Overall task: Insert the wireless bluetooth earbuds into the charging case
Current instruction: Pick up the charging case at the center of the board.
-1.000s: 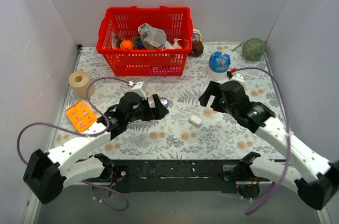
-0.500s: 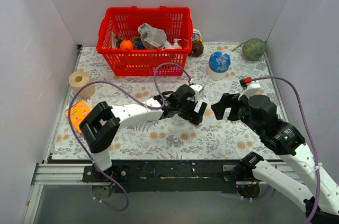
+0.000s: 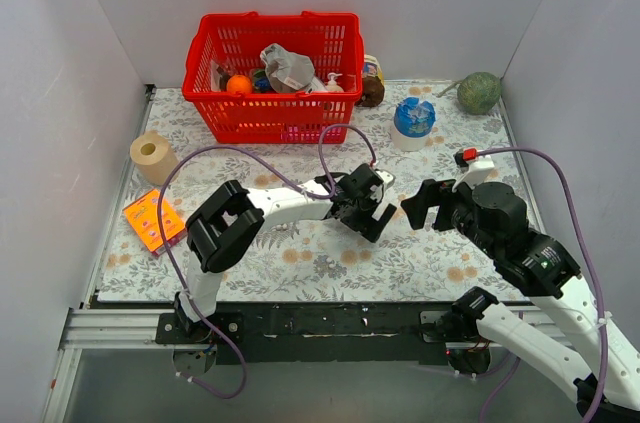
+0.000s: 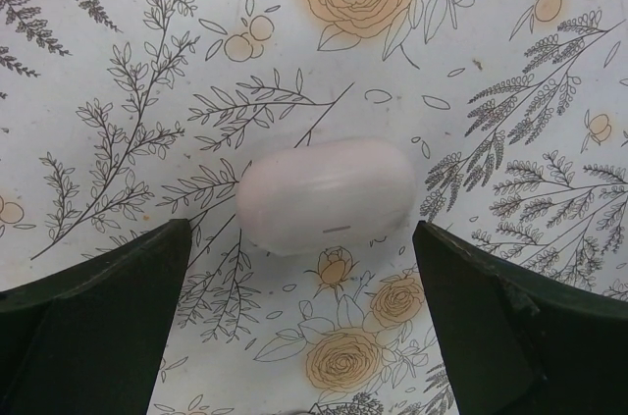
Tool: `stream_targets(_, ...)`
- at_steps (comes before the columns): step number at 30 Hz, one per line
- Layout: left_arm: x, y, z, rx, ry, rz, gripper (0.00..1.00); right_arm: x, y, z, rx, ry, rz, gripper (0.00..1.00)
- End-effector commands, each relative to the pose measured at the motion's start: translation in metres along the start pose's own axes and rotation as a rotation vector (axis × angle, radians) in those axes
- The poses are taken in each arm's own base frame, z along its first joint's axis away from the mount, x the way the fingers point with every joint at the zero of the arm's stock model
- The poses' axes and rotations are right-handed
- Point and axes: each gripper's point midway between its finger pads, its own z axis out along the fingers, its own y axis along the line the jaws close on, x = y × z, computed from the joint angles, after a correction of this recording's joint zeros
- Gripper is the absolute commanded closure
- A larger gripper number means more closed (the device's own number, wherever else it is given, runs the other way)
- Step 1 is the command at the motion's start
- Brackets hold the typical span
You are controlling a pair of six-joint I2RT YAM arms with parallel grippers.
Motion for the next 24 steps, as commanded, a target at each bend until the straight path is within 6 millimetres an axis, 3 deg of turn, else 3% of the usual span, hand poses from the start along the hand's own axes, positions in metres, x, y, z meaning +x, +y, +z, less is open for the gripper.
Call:
stream_targets(1,-0.015,-0.004,-0.006,-0.009,-0.034,0.009,0.02,-0.008,-0.001,-0.001,0.001,-0.045,-0.011,0.06)
stream_targets(13,-0.014,-0.004,0.01,-0.145,-0.065,-0.005,0.02,-0.007,-0.006,-0.001,0.025,-0.046,-0.002,0.06)
stream_targets(18,-0.004,-0.005,0.016,-0.167,-0.039,-0.018,0.02,-0.007,-0.007,-0.003,0.029,-0.048,0.0,0.06)
stream_targets(24,0.004,-0.001,0.019,-0.192,-0.013,-0.027,0.11,-0.007,-0.008,-0.005,0.035,-0.052,0.004,0.06)
